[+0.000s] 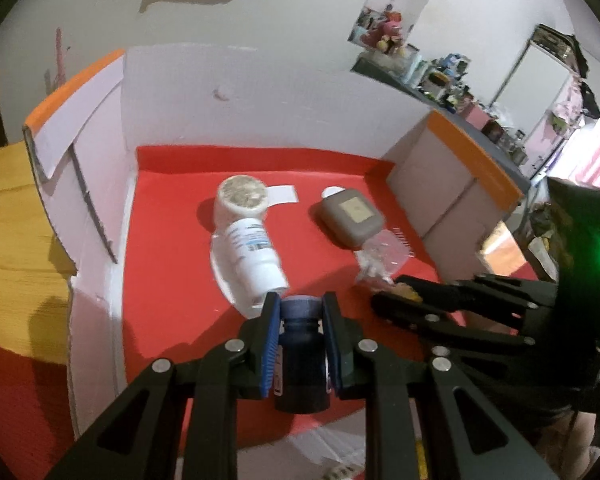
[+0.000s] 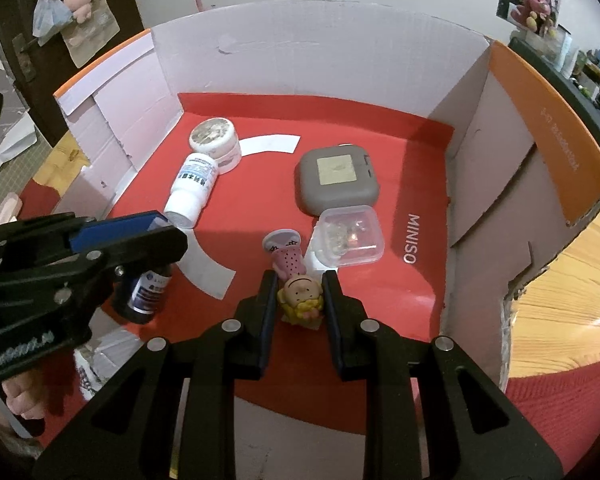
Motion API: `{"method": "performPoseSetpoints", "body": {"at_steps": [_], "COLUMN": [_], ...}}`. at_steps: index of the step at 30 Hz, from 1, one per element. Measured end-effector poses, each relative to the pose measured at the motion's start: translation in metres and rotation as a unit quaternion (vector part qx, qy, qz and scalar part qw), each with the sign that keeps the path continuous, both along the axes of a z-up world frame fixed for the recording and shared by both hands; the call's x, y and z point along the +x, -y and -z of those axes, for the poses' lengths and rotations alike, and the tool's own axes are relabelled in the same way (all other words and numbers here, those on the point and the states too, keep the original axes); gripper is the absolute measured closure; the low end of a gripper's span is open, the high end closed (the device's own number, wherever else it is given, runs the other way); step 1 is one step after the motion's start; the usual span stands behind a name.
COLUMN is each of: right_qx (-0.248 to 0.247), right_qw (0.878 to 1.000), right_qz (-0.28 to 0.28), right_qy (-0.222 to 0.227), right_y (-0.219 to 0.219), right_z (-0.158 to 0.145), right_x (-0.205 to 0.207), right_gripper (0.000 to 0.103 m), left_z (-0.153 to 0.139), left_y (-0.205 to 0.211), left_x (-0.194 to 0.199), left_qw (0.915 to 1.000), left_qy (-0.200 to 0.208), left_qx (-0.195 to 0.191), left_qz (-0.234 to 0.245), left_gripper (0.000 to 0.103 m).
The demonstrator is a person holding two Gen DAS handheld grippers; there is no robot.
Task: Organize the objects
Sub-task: 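Lower the navy bottle and pink doll onto the red paper, open both grippers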
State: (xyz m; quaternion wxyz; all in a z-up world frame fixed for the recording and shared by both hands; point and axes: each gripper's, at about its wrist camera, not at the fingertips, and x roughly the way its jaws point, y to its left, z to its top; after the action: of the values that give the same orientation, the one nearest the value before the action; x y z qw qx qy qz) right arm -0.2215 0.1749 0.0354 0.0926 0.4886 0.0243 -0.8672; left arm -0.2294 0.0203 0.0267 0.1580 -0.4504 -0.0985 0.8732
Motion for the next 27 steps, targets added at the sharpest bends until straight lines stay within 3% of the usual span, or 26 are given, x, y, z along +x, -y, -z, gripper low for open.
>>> {"method": "performPoseSetpoints", "body": {"at_steps": [5,15,27], "right_qx": [-0.001,0.001,-0.01], "right_qw": [1.0,1.0,1.0], "right_qz": [0.001,-0.004,0.0], "right_qy": [0.0,-0.003,-0.001], "right_y": [-0.0002,0.0012,0.0018], "right_z": [0.0012,0.0021,0.002], "right_x": [-0.0007,0.0005,0.0009], "right_gripper": [0.082,0.082,0.081], "left_z": [0.0068,0.0056,0.0065], "left_y": [0.0102,0.0051,0.0064], "left_x": [-0.0076,-0.0057,-0.0087], "left_qw": [0.9998,0.9995,0.9997], "left_qy": [0.009,-0.009,-0.003], "left_qx": [0.007,-0.02,-0.006], "left_qz": [-0.015,-0.021,-0.024], "left_gripper": [0.081,0.081,0.08]}}
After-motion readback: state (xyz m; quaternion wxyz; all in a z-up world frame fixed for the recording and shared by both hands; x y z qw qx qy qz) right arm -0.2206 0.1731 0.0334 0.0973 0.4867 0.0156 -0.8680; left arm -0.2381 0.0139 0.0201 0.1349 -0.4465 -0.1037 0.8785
